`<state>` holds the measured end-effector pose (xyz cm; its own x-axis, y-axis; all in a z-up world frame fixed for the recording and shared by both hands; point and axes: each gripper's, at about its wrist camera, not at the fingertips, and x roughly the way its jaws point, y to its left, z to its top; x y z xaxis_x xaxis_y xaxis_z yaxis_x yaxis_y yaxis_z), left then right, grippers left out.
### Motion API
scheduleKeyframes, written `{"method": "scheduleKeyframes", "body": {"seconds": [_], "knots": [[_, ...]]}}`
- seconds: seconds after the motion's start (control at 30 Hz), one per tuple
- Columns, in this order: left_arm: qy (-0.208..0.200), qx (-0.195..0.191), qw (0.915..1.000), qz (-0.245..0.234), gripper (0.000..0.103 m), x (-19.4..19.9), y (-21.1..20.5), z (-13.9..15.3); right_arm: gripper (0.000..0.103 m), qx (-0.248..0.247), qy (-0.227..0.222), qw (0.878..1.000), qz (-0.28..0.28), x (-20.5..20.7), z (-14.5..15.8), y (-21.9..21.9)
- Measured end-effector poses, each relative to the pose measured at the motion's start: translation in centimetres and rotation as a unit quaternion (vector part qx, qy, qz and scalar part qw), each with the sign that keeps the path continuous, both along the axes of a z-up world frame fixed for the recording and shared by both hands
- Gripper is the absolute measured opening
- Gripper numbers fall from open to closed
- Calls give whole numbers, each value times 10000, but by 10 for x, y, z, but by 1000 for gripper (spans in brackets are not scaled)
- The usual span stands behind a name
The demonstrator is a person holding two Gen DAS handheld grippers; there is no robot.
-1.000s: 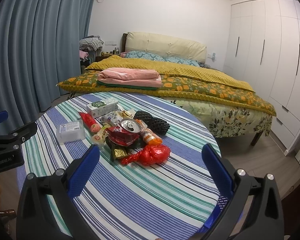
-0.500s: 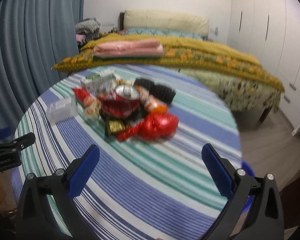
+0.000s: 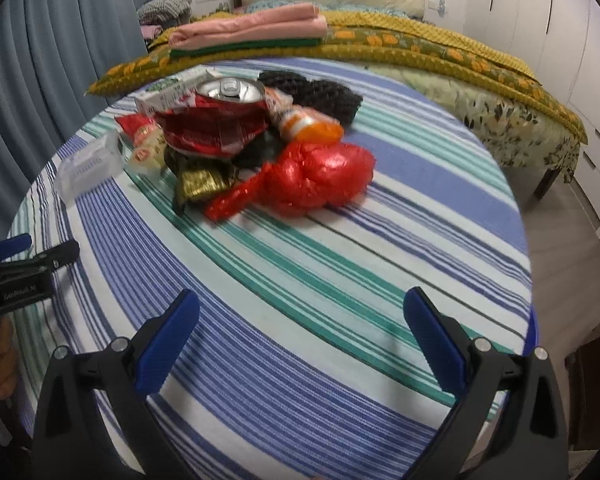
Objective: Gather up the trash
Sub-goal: 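Grasp the clear plastic box with the left tool while the right tool grasps the red plastic bag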
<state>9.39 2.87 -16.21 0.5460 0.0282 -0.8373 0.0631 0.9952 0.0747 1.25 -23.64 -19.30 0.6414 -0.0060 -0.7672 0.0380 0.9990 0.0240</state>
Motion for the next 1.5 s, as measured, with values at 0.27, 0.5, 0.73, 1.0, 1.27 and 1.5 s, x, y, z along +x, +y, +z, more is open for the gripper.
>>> {"method": "scheduleKeyframes", "body": {"seconds": [0.27,0.5,0.73,1.0,1.27,1.5], "knots": [[14,-207,9997,-92,99,9,5,-3,98,29,180,9998,23,8,-13,-1],[120,-219,9970,-731,99,8,9,-2,98,29,81,10000,31,10,-12,-2],[-282,16,9884,-1496,99,36,38,15,98,62,53,10000,44,7,-12,-4],[-46,-133,9653,-2608,99,92,19,4,98,1420,-498,9851,-832,29,21,-47],[76,-370,9601,-2772,95,105,4,-10,84,1074,173,9921,-632,94,5,-33],[217,-702,9543,-2898,69,79,5,-8,77,375,323,9983,-311,52,13,-67]]}}
